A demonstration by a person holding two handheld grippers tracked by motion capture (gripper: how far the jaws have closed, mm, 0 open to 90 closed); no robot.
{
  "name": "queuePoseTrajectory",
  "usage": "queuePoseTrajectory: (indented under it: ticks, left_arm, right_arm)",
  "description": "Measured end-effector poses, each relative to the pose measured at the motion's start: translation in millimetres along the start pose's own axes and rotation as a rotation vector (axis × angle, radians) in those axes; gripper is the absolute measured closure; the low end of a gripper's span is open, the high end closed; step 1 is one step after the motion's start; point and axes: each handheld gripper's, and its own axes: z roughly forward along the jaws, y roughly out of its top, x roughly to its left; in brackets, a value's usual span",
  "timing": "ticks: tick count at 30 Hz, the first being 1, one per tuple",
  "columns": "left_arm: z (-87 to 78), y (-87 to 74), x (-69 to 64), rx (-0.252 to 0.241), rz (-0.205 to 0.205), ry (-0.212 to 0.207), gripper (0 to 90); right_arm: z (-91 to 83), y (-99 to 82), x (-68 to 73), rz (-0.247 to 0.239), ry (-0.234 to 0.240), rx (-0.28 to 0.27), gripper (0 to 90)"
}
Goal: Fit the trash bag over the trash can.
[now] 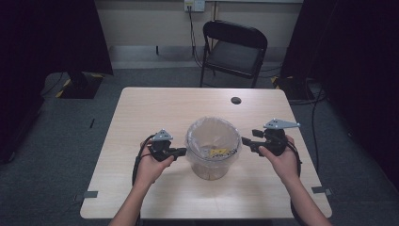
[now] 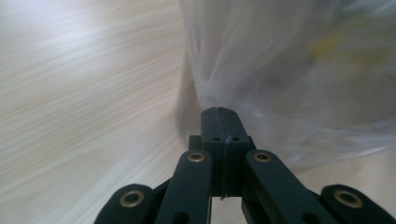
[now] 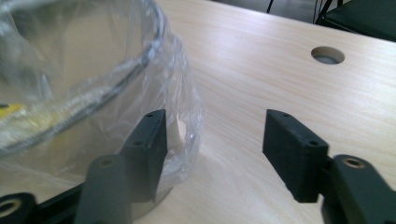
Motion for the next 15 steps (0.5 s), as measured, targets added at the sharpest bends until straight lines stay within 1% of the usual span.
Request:
queuePoseTrajectory:
  ticks: [2, 3, 4, 5, 6, 7, 8, 9, 10, 11, 12, 13, 15]
  left_arm:
    - [-1.4, -1.6, 3.4, 0.003, -0.007, 0.012, 90.0]
    - [-2.8, -2.1, 4.9, 0.007, 0.001, 0.031, 90.0]
    - [-4.5, -2.5, 5.9, 0.001, 0.007, 0.039, 90.0]
    - [-6.6, -2.8, 6.6, -0.02, 0.005, 0.047, 90.0]
    - [-8.6, -3.0, 7.3, -0.035, -0.002, 0.043, 90.0]
    - [-9.3, -2.7, 7.4, -0.026, -0.012, 0.042, 78.7]
    - [-9.7, -3.0, 6.4, -0.011, -0.009, 0.042, 60.9]
    - [-10.7, -3.6, 5.1, 0.005, 0.001, 0.045, 49.6]
    - [-12.2, -4.4, 4.3, 0.017, 0.01, 0.048, 40.9]
    - [-13.9, -5.3, 4.0, 0.024, 0.018, 0.051, 33.3]
    - [-16.1, -6.1, 3.5, 0.026, 0.025, 0.057, 28.6]
    - [-17.7, -7.2, 3.2, 0.023, 0.023, 0.055, 25.7]
    - [-20.1, -9.2, 4.1, 0.032, 0.014, 0.047, 22.0]
  right_arm:
    - [-3.6, 3.4, -1.7, 0.011, 0.011, -0.016, 34.5]
    - [-5.2, 4.9, -2.1, 0.016, 0.012, -0.026, 32.2]
    - [-6.7, 6.5, -2.3, 0.02, 0.016, -0.036, 29.0]
    - [-7.9, 8.2, -2.2, 0.024, 0.021, -0.039, 26.3]
    - [-8.5, 9.9, -1.7, 0.027, 0.033, -0.038, 24.4]
    - [-9.3, 11.9, -0.8, 0.026, 0.037, -0.031, 22.9]
    - [-10.4, 13.9, 0.8, 0.018, 0.033, -0.032, 20.7]
    - [-11.0, 16.2, 2.0, 0.007, 0.035, -0.032, 17.9]
    - [-11.5, 18.8, 3.7, 0.007, 0.04, -0.024, 15.9]
    - [-12.3, 21.4, 5.5, 0.0, 0.046, -0.025, 16.5]
    - [-13.9, 23.8, 7.6, -0.012, 0.056, -0.027, 16.0]
    - [-15.7, 26.3, 9.7, -0.022, 0.06, -0.033, 16.0]
    - [-17.6, 31.4, 13.9, -0.022, 0.076, -0.041, 16.0]
